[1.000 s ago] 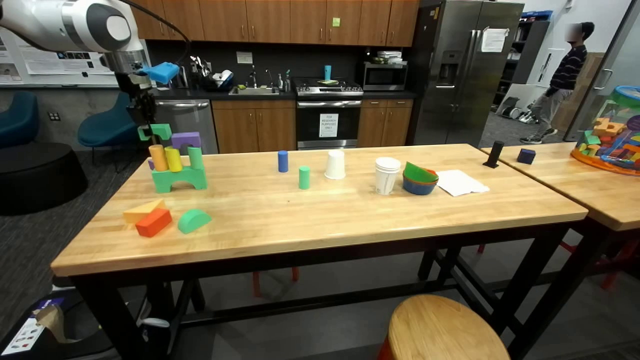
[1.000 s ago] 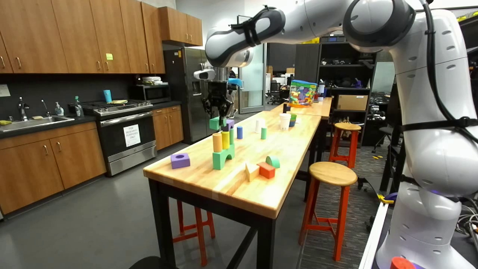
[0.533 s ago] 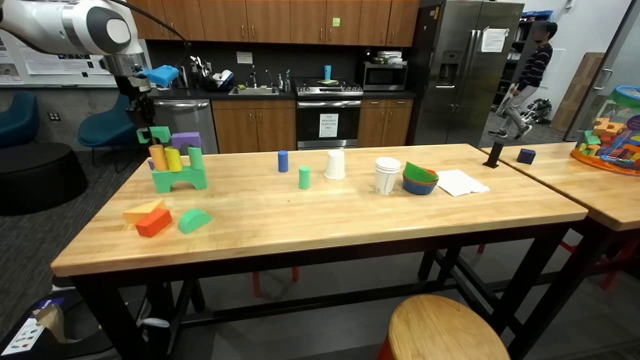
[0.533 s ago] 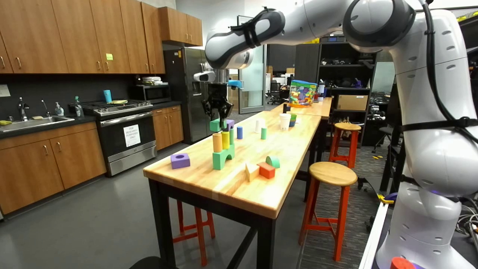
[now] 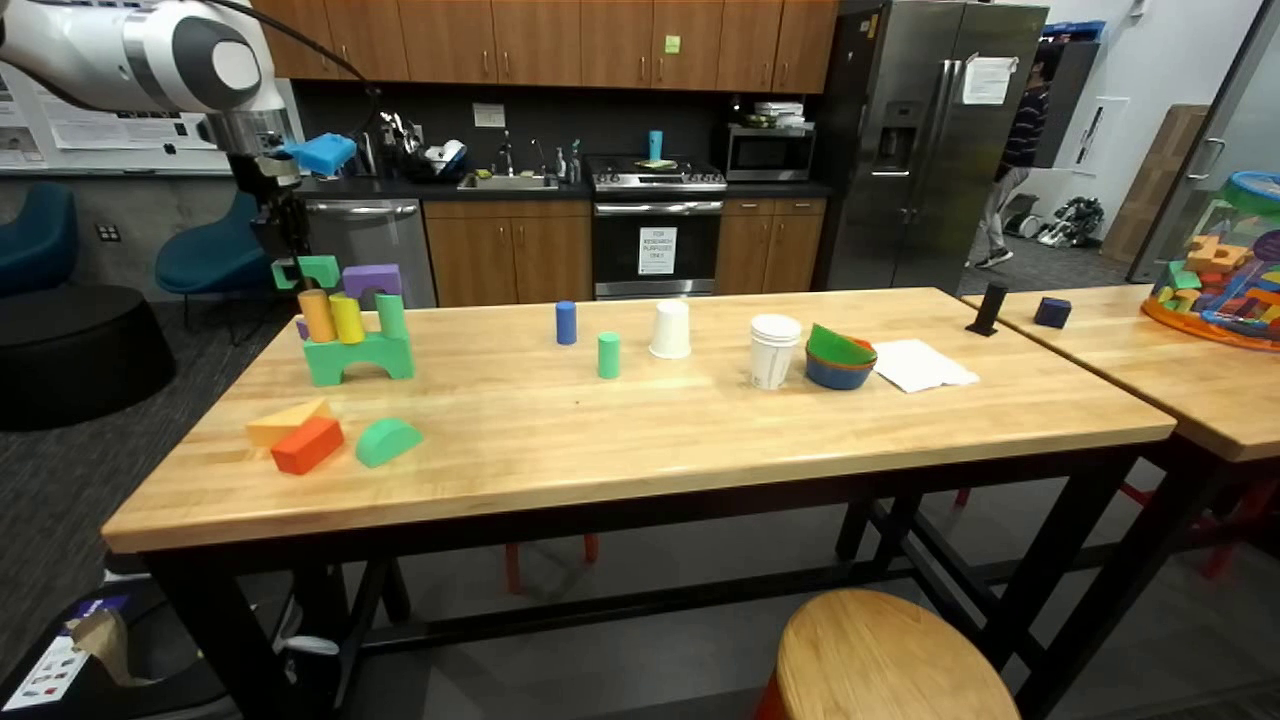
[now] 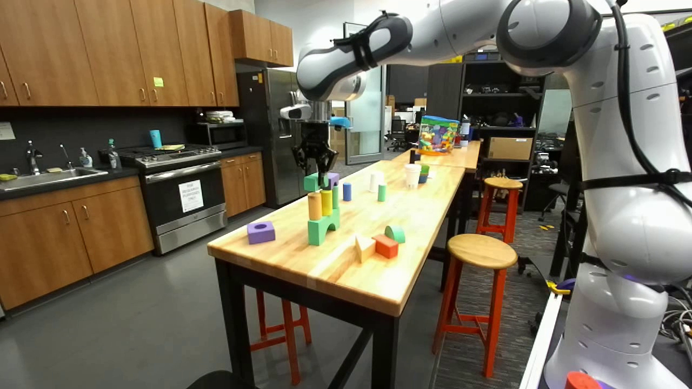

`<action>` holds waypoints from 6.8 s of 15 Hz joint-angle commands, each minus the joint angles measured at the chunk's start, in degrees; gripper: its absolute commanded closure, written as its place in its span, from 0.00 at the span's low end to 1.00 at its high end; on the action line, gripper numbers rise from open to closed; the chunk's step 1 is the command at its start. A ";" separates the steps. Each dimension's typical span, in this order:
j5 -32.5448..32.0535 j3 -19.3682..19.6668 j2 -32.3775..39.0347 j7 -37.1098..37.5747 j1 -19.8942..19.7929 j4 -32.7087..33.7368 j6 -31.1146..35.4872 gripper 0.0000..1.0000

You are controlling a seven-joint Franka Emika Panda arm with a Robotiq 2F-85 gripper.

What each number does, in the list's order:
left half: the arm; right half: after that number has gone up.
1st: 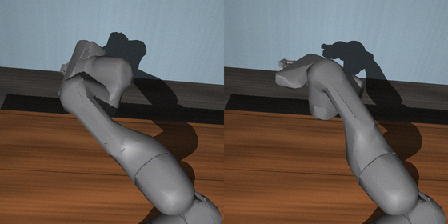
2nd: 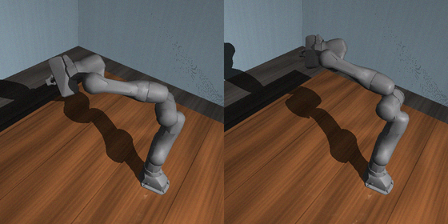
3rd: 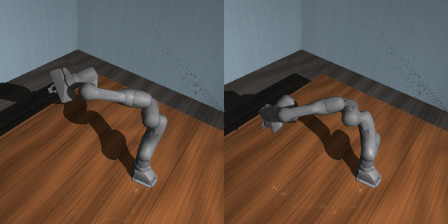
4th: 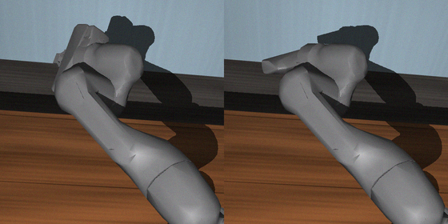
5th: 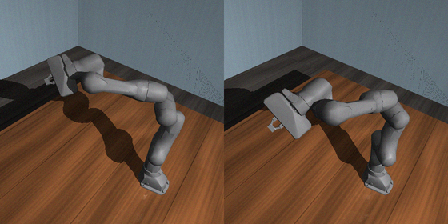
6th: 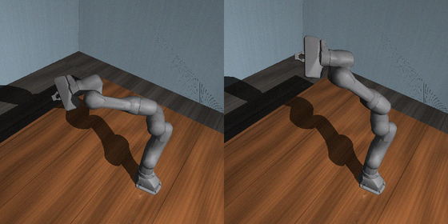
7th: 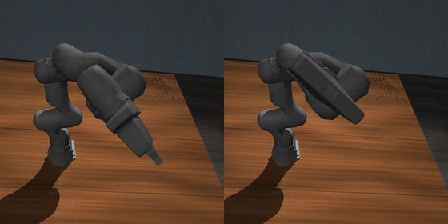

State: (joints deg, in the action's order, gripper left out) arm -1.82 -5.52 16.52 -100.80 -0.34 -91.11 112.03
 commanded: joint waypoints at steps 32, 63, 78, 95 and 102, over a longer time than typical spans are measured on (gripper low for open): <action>2.83 0.18 -0.98 2.68 -0.13 -2.10 2.62 0.85; 2.18 0.67 -0.13 3.49 -0.43 -1.34 2.15 0.85; 2.09 0.62 0.03 3.13 -0.47 -1.30 1.96 0.85; 2.06 0.61 0.47 3.49 -0.34 -1.07 1.67 0.34; 2.10 0.59 0.62 3.46 -0.35 -1.03 1.68 0.02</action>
State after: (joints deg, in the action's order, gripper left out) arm 0.26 -4.85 17.14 -97.34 -0.63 -92.32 113.85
